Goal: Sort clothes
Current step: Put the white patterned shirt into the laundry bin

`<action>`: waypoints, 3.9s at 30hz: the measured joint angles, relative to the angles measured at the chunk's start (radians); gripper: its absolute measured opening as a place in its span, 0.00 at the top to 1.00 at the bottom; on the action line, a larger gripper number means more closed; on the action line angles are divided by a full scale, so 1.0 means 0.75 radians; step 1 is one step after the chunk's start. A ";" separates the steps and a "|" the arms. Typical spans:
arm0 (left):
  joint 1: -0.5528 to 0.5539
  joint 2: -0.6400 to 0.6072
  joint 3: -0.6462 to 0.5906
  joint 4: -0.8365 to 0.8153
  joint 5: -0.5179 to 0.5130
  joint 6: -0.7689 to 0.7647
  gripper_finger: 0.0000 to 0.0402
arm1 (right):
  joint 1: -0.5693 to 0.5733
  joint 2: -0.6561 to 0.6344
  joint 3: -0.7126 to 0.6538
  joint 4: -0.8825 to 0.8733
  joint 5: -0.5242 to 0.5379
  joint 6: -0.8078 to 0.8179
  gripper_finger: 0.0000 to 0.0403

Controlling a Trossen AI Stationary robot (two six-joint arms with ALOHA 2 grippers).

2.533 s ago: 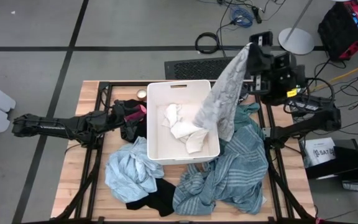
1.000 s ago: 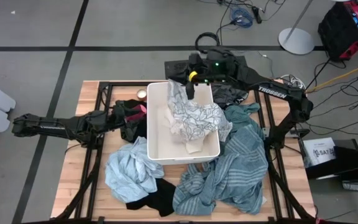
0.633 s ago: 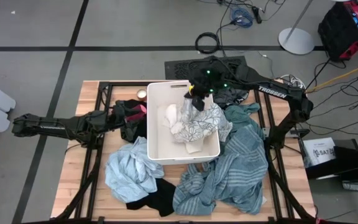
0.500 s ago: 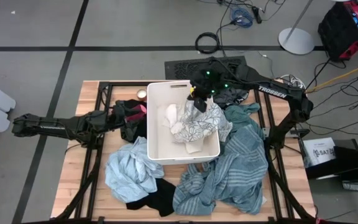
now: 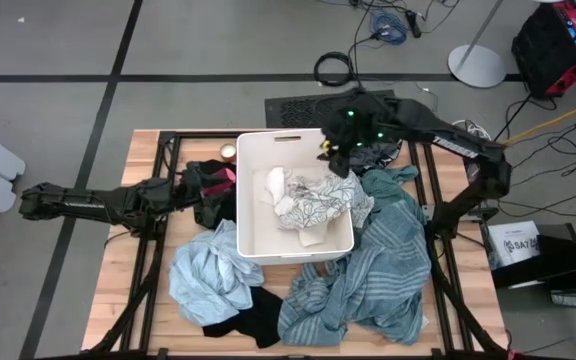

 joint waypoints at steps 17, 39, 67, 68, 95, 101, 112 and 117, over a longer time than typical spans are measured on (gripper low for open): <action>-0.001 0.000 0.000 -0.036 0.053 -0.036 0.53 | -0.087 -0.487 -0.528 -0.231 0.075 0.006 0.60; -0.001 0.000 0.000 0.009 0.056 -0.068 0.53 | -0.318 -0.558 -1.331 0.193 -0.236 0.467 0.60; -0.001 0.000 0.000 0.006 0.055 -0.059 0.53 | -0.362 -0.552 -1.543 0.571 -0.342 0.661 0.80; 0.000 0.000 0.000 0.007 0.055 -0.058 0.53 | -0.362 -0.553 -1.543 0.565 -0.344 0.653 0.85; -0.001 0.000 0.000 0.007 0.054 -0.058 0.53 | -0.361 -0.553 -1.543 0.557 -0.341 0.627 1.00; -0.001 -0.001 0.000 0.007 0.054 -0.058 0.53 | -0.362 -0.553 -1.543 0.556 -0.341 0.627 1.00; -0.001 0.000 0.000 0.007 0.054 -0.058 0.53 | -0.362 -0.553 -1.543 0.555 -0.341 0.627 1.00; 0.000 0.000 0.000 0.007 0.054 -0.058 0.53 | -0.361 -0.553 -1.543 0.555 -0.342 0.627 1.00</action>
